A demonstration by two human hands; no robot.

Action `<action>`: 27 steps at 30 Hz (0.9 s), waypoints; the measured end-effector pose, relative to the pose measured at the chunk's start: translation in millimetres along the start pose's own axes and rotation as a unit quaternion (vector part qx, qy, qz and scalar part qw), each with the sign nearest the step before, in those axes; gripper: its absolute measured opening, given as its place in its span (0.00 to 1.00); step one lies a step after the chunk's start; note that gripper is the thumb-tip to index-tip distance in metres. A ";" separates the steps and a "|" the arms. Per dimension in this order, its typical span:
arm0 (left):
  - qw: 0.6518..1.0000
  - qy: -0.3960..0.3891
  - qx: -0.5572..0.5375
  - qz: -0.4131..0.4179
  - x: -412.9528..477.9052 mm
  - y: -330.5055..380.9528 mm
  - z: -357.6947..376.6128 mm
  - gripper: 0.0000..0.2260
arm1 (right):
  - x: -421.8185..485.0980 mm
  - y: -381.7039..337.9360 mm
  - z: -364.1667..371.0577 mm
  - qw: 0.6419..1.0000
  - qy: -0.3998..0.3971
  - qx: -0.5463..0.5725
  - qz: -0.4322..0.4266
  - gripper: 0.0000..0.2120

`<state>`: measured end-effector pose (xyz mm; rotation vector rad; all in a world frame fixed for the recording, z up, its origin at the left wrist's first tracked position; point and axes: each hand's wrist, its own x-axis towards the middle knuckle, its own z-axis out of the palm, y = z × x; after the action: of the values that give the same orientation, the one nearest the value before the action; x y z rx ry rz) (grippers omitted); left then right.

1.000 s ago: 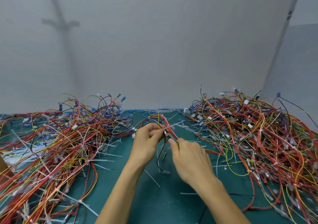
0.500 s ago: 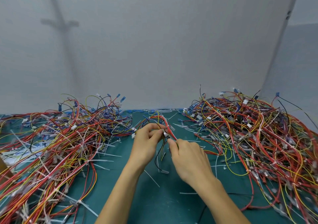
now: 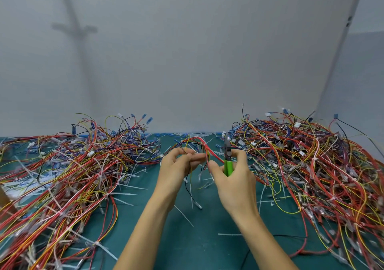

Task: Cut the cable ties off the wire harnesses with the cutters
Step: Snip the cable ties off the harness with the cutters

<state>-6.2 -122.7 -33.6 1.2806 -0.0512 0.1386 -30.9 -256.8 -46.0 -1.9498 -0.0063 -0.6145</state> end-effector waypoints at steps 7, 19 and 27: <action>0.995 0.018 -0.055 -0.080 2.3 -4.0 0.4 0.07 | 7.4 10.6 0.9 0.995 -0.047 -0.030 0.085 0.07; 0.989 -0.065 -0.071 -0.112 1.0 -5.5 -6.0 0.10 | 4.1 12.7 9.3 0.961 -0.153 0.177 0.147 0.04; 0.982 -0.095 -0.119 -0.108 1.7 -4.0 -10.1 0.09 | 0.8 10.5 8.4 0.949 -0.193 0.205 0.139 0.04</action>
<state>-4.4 -114.0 -40.1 1.0489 -0.0902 -0.1722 -23.8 -254.6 -57.3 -1.5952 -0.0945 -0.0303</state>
